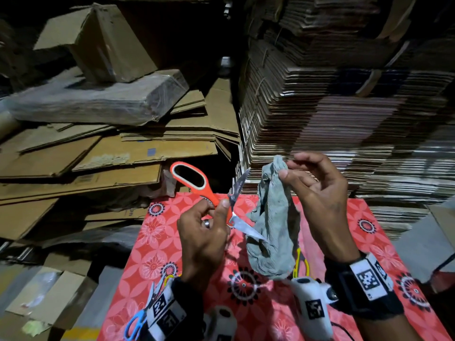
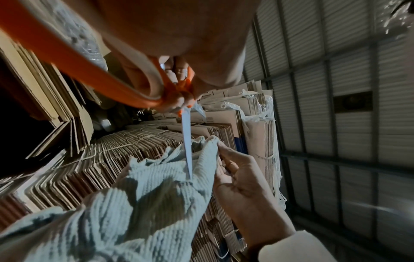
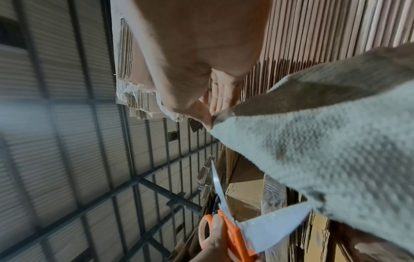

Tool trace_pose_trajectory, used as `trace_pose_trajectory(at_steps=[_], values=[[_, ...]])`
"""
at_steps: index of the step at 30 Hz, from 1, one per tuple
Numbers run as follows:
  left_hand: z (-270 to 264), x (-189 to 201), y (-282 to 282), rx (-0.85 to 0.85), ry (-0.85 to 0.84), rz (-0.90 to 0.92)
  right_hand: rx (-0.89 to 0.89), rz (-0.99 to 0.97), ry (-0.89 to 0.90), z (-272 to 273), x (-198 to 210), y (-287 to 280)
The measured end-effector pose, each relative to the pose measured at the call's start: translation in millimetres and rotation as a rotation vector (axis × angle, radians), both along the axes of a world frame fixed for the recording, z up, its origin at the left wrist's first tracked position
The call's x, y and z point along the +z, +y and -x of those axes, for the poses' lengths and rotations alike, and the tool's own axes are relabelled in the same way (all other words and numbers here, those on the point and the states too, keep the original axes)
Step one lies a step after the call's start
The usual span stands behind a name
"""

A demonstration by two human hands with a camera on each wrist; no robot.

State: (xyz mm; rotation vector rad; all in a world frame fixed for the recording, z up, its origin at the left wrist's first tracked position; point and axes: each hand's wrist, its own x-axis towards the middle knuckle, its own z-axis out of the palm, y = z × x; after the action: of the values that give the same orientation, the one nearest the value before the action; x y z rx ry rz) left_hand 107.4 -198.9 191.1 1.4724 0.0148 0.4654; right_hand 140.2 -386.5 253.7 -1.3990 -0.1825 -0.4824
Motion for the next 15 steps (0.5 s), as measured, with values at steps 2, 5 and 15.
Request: trace_pose_trajectory(at_steps=[2,5,15], values=[[1.1,2.5,-2.8,-0.014,0.004,0.026,0.016,-0.011,-0.009,2.8,3.9,0.3],[1.0,6.2,-4.2,-0.029,0.009,0.043,0.037,-0.030,-0.046,7.1,10.3,3.5],[2.6,9.4,-10.2,-0.028,-0.020,-0.042,0.093,0.126,-0.135,16.4,2.2,36.3]])
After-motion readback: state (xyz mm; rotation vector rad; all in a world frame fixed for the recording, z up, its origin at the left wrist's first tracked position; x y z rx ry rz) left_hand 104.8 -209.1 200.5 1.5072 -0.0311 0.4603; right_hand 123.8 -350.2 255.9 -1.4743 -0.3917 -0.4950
